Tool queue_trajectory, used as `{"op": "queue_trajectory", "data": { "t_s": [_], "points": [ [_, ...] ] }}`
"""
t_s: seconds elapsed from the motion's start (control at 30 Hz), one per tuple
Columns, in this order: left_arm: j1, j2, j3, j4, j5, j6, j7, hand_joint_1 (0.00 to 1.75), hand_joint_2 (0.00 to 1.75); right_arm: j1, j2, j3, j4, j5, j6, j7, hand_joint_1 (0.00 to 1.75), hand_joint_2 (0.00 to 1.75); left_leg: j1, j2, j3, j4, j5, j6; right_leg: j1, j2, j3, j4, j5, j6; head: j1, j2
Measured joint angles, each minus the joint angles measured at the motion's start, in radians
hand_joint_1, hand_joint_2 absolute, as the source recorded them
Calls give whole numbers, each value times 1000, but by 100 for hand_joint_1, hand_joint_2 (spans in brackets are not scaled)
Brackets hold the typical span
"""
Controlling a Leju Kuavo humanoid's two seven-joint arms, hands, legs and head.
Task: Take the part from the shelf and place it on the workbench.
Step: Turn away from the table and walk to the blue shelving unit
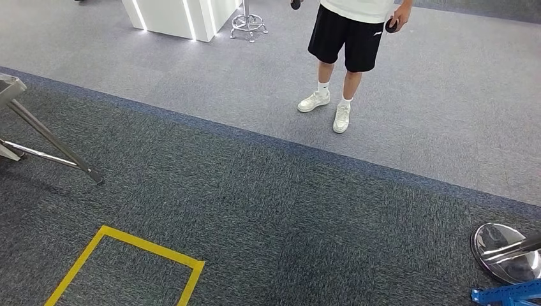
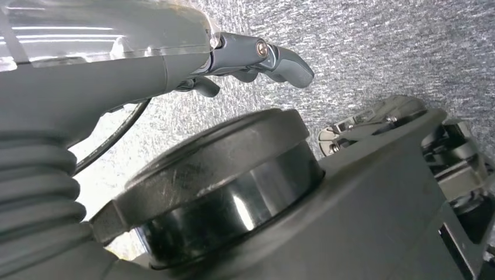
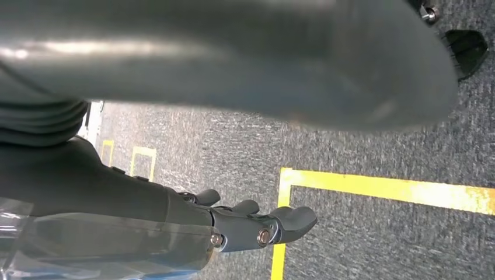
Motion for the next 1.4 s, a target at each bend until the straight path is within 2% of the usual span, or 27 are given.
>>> {"op": "queue_trajectory", "data": {
  "t_s": [0.07,0.13,0.23,0.27,0.3,0.33,0.4,0.43,0.5,0.57,0.63,0.7,0.73,0.77,0.8,0.83,0.87,0.93,1.0,1.07,1.1,1.17,1.2,1.27,1.3,1.33,1.4],
  "points": [
    [0,1,-1,0,-1,0,0,0,0,0,1,0,0,-2,2,3,0,0,3,2,6,-14,10,4,0,1,3,-3,2,6,0,0],
    [-1,1,-2,0,-2,1,-2,0,0,0,0,0,0,-3,2,6,0,0,9,7,18,-41,27,11,2,3,-10,28,-22,13,2,0],
    [-1,1,-2,0,-3,0,-4,0,0,2,-1,-1,1,-5,3,10,0,0,12,16,18,-52,37,16,-5,5,-92,195,-107,25,3,0],
    [0,1,-2,0,-4,0,-4,0,0,4,-1,-1,1,-5,3,11,0,0,12,20,17,-51,36,15,-9,5,-114,238,-117,30,3,0],
    [0,1,-3,0,-5,0,-4,0,0,5,-1,-1,1,-6,3,11,0,0,13,23,17,-48,34,12,-15,4,-120,247,-108,35,3,0],
    [0,1,-3,0,-7,-1,-4,0,0,6,-1,-2,2,-6,3,12,0,0,15,27,17,-44,31,7,-20,1,-107,219,-81,40,3,0],
    [0,2,-5,0,-10,-2,-5,0,0,5,1,-2,2,-6,5,12,0,0,19,36,16,-28,19,-9,-28,-23,-48,98,-20,50,4,0],
    [0,3,-6,0,-11,-3,-6,0,0,3,3,-2,2,-6,6,12,0,0,18,40,14,-18,10,-18,-29,-35,-26,51,-4,45,4,0],
    [0,6,-8,0,-11,-2,-7,0,0,0,7,-2,2,-5,9,13,0,0,13,49,12,-6,-1,-33,-24,-44,-17,24,-7,25,2,0],
    [-1,5,-9,0,-11,-1,-9,0,0,1,7,-2,2,-3,9,13,0,0,17,58,16,-4,-6,-43,-20,-25,-22,26,-6,4,-1,0],
    [-1,5,-10,0,-11,0,-10,0,0,0,6,-2,2,-1,9,14,0,0,24,34,4,30,-37,-49,-17,-8,-26,24,-3,-11,-2,0],
    [0,5,-11,0,-11,0,-11,0,0,-1,6,-2,2,0,9,14,0,0,24,-9,-49,147,-107,-45,-10,8,-30,24,0,-23,-3,0],
    [2,5,-11,0,-11,0,-11,0,0,-2,6,-2,2,1,10,14,0,0,22,-21,-85,223,-140,-40,-5,18,-32,24,1,-27,-3,0],
    [4,5,-11,0,-11,0,-11,0,0,-2,6,-2,2,2,11,14,0,0,20,-27,-114,281,-158,-35,1,30,-33,24,2,-30,-3,0],
    [6,5,-11,0,-11,0,-10,0,0,-2,6,-2,2,3,12,15,0,0,16,-30,-129,307,-156,-28,6,42,-33,24,2,-31,-3,0],
    [7,5,-11,0,-11,0,-10,0,0,-2,6,-2,2,4,14,15,0,0,11,-33,-125,292,-133,-19,9,54,-32,24,3,-32,-3,0],
    [7,6,-11,0,-11,0,-11,0,0,-2,6,-2,2,5,15,15,0,0,5,-40,-103,238,-95,-10,12,66,-30,24,3,-32,-3,0],
    [6,7,-11,0,-11,2,-12,0,0,-3,7,-2,2,7,19,16,0,0,-6,-75,-44,97,-24,9,13,87,-28,26,4,-31,-2,0],
    [4,8,-11,0,-11,2,-13,0,0,-4,8,-2,2,9,21,17,0,0,-12,-101,-17,26,-1,14,11,103,-31,26,7,-24,-2,0],
    [2,8,-11,0,-11,3,-14,0,0,-2,9,-2,3,10,22,20,0,0,-12,-91,-14,14,3,16,9,117,-35,23,12,-13,-2,0],
    [1,8,-11,0,-11,3,-14,0,0,-1,8,-2,3,10,23,21,0,0,-11,-83,-10,5,10,19,9,112,-38,27,9,-9,-2,0],
    [1,7,-12,0,-11,3,-15,0,0,-2,7,-2,4,11,22,22,0,0,-7,-61,-4,-14,23,26,12,73,-63,78,-29,-3,1,0],
    [2,7,-12,0,-11,3,-16,0,0,-4,7,-2,4,11,23,22,0,0,-7,-48,-4,-18,26,29,12,47,-89,132,-61,0,2,0],
    [5,7,-12,0,-11,3,-16,0,0,-6,7,-2,4,11,23,23,0,0,-8,-22,-7,-17,26,30,7,23,-144,252,-114,10,3,0],
    [6,7,-12,0,-11,3,-16,0,0,-5,6,-2,4,11,23,23,0,0,-8,-10,-8,-16,25,29,2,18,-156,278,-118,15,3,0],
    [6,7,-12,0,-11,3,-16,0,0,-5,6,-2,5,11,23,24,0,0,-7,1,-9,-15,24,27,-2,14,-149,270,-104,20,3,0],
    [5,6,-12,0,-11,4,-16,0,0,-4,5,-2,5,11,24,25,0,0,-4,19,-8,-9,18,19,-10,-5,-86,157,-45,28,4,0]
  ]
}}
